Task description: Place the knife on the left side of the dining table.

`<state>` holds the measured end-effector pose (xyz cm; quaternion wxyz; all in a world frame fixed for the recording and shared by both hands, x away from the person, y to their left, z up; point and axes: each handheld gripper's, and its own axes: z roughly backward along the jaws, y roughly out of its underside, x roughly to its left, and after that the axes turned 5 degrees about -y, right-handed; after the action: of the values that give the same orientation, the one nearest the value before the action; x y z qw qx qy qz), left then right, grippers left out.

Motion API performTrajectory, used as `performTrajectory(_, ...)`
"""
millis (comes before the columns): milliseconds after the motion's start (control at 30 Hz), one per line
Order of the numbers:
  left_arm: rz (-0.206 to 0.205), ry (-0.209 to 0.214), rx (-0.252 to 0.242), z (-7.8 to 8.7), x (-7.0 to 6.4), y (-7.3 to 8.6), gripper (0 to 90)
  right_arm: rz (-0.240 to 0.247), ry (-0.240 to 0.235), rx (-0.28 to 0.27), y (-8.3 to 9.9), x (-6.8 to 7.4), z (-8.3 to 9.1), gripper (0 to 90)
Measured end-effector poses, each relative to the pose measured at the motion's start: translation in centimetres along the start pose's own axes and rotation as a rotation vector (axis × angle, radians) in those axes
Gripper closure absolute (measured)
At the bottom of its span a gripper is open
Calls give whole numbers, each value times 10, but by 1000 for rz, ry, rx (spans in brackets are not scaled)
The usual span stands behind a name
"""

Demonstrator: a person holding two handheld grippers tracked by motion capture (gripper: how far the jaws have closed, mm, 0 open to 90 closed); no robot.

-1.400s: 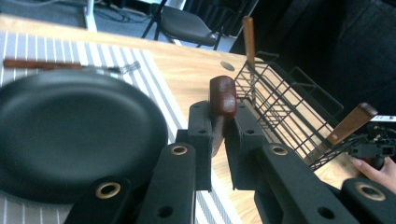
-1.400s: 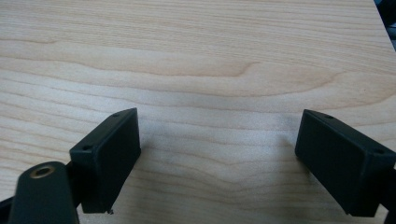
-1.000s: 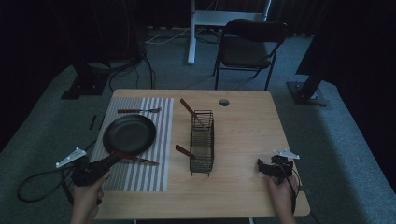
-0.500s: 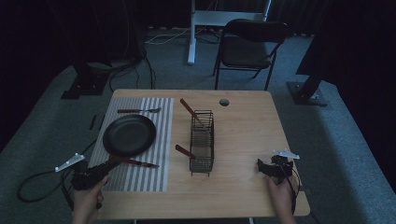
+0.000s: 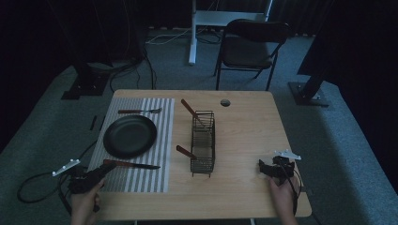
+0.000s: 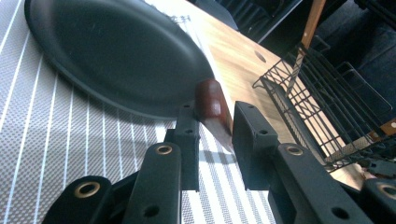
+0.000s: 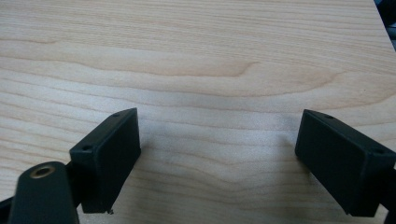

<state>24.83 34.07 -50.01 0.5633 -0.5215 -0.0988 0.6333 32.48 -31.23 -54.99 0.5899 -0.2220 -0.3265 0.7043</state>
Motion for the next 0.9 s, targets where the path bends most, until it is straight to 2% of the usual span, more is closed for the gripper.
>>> performTrajectory(67,20,1,9,-2,7,3,735,0,0,0,0,0,0,131)
performTrajectory(133,66,5,11,-4,15,7,737,1,0,0,0,0,0,131)
performTrajectory(167,66,5,11,-4,15,7,737,1,0,0,0,0,0,131)
performTrajectory(233,103,7,16,-6,23,11,733,0,0,0,0,0,0,131)
performTrajectory(333,191,34,17,-10,35,17,734,0,0,0,0,0,0,131)
performTrajectory(367,191,34,17,-10,35,17,735,0,0,0,0,0,0,131)
performTrajectory(400,224,40,18,-12,40,20,735,0,0,0,0,0,0,131)
performTrajectory(433,241,41,19,-13,43,21,733,0,0,0,0,0,0,131)
performTrajectory(633,266,1,33,-19,49,25,724,0,0,0,0,0,0,131)
performTrajectory(700,257,-25,38,-20,49,26,722,1,0,0,0,0,0,131)
performTrajectory(800,264,-49,46,-21,51,27,725,0,0,0,0,0,0,131)
performTrajectory(900,267,-59,53,-21,53,28,733,0,0,0,0,0,0,131)
